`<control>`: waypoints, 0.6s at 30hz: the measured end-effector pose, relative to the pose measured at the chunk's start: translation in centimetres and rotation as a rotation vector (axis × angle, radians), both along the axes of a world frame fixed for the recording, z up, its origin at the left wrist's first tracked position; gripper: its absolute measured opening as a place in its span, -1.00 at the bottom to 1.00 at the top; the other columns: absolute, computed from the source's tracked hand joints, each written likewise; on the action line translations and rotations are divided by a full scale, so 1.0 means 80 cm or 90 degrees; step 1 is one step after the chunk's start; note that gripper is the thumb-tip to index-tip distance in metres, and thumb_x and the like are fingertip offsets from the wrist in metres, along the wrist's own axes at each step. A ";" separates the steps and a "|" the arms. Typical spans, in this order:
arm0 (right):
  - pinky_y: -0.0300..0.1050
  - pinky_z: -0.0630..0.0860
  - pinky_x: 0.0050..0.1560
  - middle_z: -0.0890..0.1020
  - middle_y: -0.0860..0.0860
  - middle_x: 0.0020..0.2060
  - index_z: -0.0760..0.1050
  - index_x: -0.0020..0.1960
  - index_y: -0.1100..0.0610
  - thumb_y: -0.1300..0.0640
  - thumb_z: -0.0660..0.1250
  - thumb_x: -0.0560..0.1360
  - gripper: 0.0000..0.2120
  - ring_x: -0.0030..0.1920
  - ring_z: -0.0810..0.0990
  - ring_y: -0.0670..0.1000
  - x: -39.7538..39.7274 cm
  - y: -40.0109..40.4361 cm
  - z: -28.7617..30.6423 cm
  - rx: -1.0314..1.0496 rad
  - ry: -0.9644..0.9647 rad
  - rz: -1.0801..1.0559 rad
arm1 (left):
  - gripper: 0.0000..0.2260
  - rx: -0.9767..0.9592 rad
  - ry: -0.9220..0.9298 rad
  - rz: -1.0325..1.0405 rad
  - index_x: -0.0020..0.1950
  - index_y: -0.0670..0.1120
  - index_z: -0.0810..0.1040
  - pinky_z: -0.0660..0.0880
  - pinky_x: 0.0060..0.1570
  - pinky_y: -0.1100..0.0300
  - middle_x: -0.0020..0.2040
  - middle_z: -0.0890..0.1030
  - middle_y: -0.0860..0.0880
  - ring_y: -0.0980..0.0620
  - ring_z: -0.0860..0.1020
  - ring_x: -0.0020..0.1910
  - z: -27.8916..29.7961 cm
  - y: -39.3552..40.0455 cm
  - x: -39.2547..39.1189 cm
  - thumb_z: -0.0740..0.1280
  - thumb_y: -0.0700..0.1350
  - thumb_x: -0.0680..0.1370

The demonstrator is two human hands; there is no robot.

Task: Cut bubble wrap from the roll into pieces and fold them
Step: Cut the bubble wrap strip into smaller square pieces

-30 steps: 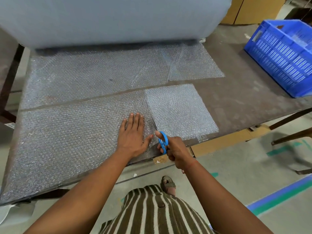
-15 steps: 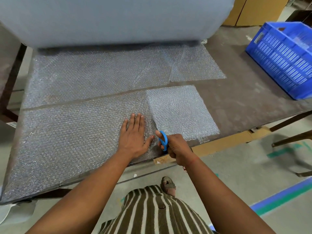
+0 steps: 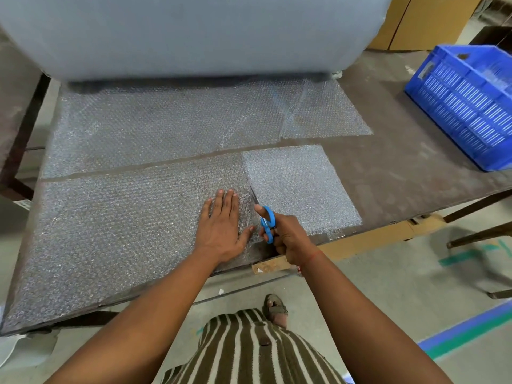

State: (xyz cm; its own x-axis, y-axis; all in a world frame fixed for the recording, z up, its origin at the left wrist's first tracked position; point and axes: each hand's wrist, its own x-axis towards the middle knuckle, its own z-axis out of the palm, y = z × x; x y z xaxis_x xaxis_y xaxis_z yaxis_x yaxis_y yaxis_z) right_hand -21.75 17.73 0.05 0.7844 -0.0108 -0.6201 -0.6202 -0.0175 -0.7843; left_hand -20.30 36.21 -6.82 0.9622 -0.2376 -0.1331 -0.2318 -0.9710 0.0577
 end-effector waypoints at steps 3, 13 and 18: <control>-0.20 0.16 -0.52 0.63 0.17 -0.28 0.71 -0.10 0.19 -0.34 0.63 0.33 -0.42 -0.49 0.26 -0.04 0.008 0.004 -0.001 -0.005 0.008 -0.001 | -0.12 0.000 -0.003 -0.001 0.75 -0.16 -0.23 -0.17 0.69 -0.23 0.76 -0.20 -0.16 -0.17 -0.29 0.73 0.002 0.000 0.000 -0.30 0.41 0.61; -0.24 0.17 -0.57 0.56 0.22 -0.28 0.68 -0.18 0.24 -0.29 0.61 0.39 -0.45 -0.56 0.23 -0.07 0.021 0.006 -0.006 -0.024 -0.009 0.011 | -0.11 0.005 -0.005 -0.005 0.75 -0.15 -0.22 -0.19 0.68 -0.23 0.76 -0.20 -0.17 -0.17 -0.29 0.72 0.001 0.000 0.000 -0.32 0.41 0.59; -0.24 0.19 -0.58 0.58 0.21 -0.29 0.66 -0.18 0.24 -0.21 0.63 0.42 -0.51 -0.58 0.26 -0.09 0.023 0.006 -0.008 -0.030 -0.014 0.007 | -0.11 0.015 -0.004 -0.007 0.75 -0.16 -0.23 -0.18 0.68 -0.24 0.76 -0.22 -0.18 -0.18 -0.30 0.72 0.002 0.001 0.000 -0.33 0.40 0.58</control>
